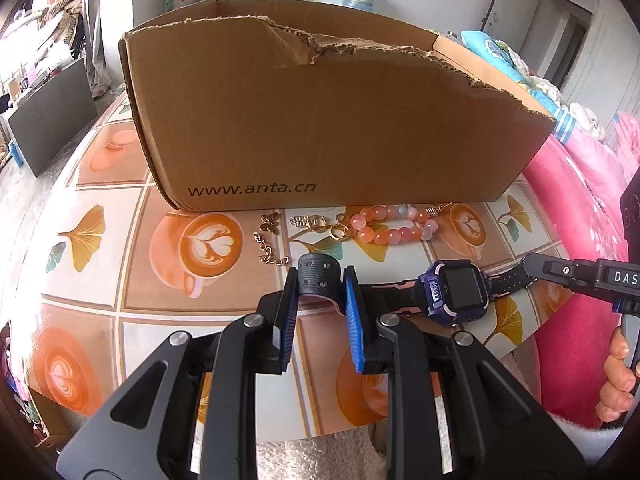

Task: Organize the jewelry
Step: 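Lift the watch with both tools and carry it over the box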

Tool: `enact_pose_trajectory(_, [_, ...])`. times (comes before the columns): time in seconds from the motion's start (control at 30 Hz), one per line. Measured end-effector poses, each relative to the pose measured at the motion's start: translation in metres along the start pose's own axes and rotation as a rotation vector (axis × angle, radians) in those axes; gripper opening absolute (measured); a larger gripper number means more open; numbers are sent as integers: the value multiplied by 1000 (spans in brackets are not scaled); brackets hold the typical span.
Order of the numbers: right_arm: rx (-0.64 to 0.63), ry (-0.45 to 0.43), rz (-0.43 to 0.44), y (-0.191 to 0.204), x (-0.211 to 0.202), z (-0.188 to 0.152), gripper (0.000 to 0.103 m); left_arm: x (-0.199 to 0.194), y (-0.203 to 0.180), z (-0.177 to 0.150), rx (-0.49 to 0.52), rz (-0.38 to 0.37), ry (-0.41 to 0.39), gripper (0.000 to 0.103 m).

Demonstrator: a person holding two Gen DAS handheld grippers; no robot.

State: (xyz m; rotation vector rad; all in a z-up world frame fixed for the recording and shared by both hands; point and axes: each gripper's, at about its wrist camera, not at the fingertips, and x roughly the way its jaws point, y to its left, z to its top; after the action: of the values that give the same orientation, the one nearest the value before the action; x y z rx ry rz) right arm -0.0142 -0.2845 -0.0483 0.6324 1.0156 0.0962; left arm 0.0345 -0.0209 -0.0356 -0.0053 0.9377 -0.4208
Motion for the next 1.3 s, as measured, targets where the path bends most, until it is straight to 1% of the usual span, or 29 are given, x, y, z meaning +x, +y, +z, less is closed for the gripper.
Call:
enact_pose_trajectory(0.1, [-8,-3,-8,1,-2,2,6,0,-1,0,3,4,-2,21])
enact_pose_trajectory(0.27, [-53,-25,-3,13,-13,5,5,-8,-3,2,21,0,-29,20])
enact_pose_trajectory(0.57, [-178,-85,25,49,-44,14,4,-35,-2,16,15,-56,-79,19])
enact_pose_trajectory(0.67, [-221,-106,16,59,-53,17,4,-43,0,18,6,-84,-89,19])
enact_pose_trajectory(0.77, [-231,-84,-7,57,-50,17,4,-39,-2,17,10,-72,-76,19])
enact_pose_trajectory(0.83, [-186,-47,-4,47,-43,15,6,-33,0,15,2,-53,-50,19])
enact_pose_trajectory(0.9, [-147,-5,-25,35,-33,11,10,-26,2,12,-4,-37,-21,19])
enact_pose_trajectory(0.93, [-132,8,-32,30,-28,8,17,-22,4,10,-9,-30,-5,19])
enact_pose_trajectory(0.97, [-119,20,-42,26,-23,5,26,-18,6,8,-12,-19,12,19])
enact_pose_trajectory(1.03, [-87,39,-74,17,-13,4,34,-10,8,4,-4,6,49,19])
enact_pose_trajectory(1.07, [-71,44,-88,13,-9,3,34,-8,8,2,1,18,59,19])
enact_pose_trajectory(1.13, [-28,54,-88,3,-3,2,34,-7,7,1,14,24,56,19])
enact_pose_trajectory(1.3, [32,46,7,-6,2,1,36,-6,3,0,50,55,53,20])
